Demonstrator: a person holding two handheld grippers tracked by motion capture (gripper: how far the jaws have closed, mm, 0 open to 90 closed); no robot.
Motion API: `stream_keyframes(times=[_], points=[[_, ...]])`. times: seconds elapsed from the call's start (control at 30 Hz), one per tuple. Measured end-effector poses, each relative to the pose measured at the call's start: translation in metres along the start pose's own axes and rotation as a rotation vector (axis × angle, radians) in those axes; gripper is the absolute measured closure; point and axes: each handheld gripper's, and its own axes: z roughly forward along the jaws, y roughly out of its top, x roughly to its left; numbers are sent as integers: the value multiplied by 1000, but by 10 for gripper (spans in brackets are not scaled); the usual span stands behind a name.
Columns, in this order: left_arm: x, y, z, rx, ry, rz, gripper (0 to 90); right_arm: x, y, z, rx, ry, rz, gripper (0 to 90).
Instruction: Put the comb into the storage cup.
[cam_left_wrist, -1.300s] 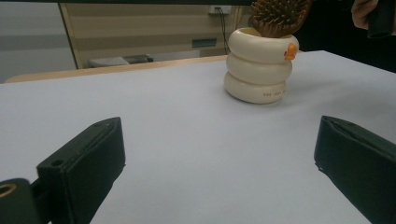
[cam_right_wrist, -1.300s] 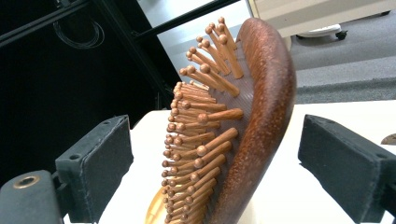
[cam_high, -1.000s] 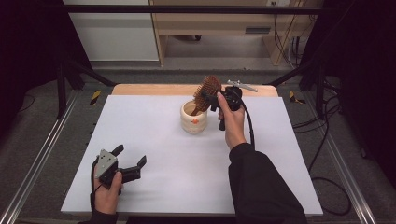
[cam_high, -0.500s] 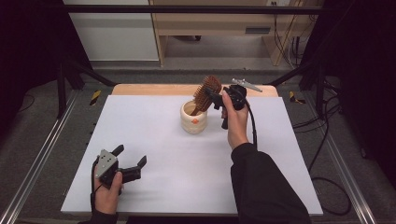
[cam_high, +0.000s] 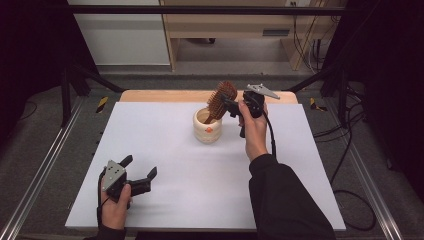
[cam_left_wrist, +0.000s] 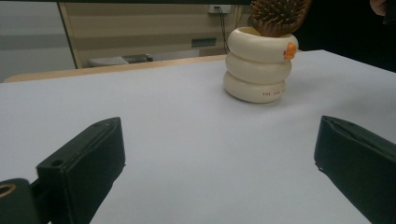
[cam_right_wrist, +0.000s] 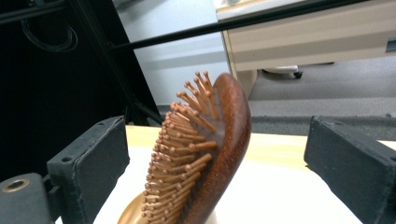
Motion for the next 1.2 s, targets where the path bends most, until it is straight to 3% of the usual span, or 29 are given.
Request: stream_keyframes(times=[0.3,0.4,0.57,1.2], points=[[0,0,0,0,5,2,18,4,3,-5,-44,-6,-18,61],[0,0,0,0,1,1,18,5,4,-6,-63,-14,-54,66],[0,0,-1,0,6,2,18,5,5,-7,-87,-19,-70,68],[0,0,0,-1,1,2,18,8,8,-14,-104,-10,-85,61]])
